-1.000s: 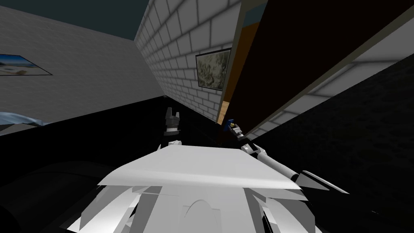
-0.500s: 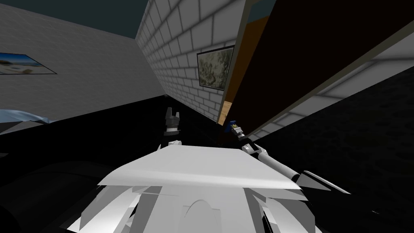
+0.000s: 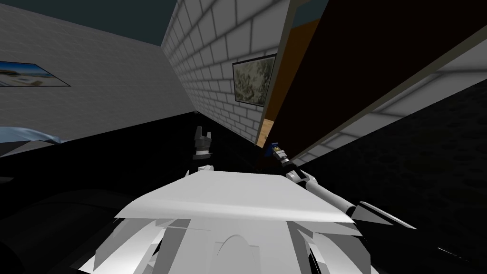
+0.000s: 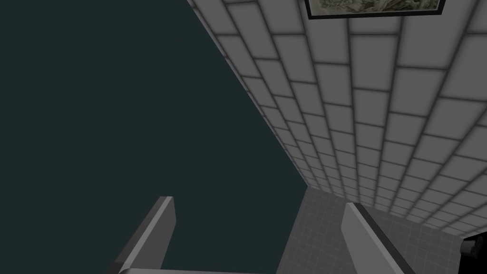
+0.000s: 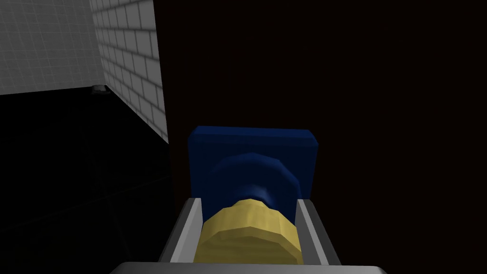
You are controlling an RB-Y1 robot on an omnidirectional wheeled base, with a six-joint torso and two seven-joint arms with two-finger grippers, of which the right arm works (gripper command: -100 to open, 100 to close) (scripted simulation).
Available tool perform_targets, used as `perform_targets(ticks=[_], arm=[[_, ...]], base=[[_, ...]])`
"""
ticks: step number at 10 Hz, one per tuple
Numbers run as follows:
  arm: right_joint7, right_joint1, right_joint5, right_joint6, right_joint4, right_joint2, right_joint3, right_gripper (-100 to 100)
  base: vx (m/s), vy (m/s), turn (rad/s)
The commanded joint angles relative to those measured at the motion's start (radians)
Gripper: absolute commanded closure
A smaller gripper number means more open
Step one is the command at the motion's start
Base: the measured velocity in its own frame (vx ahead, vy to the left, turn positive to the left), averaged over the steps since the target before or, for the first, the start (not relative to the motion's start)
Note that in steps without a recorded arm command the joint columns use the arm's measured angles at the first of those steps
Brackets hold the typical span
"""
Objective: Pull the door open
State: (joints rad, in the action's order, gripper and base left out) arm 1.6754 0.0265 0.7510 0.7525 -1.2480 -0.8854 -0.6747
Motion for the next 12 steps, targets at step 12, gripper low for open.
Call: perform_targets(ticks=[12], arm=[[0.153,0.109,-0.069,0.31,0.058,-0.157,-0.125,100]], base=[[-0.039,-0.029,0.016]])
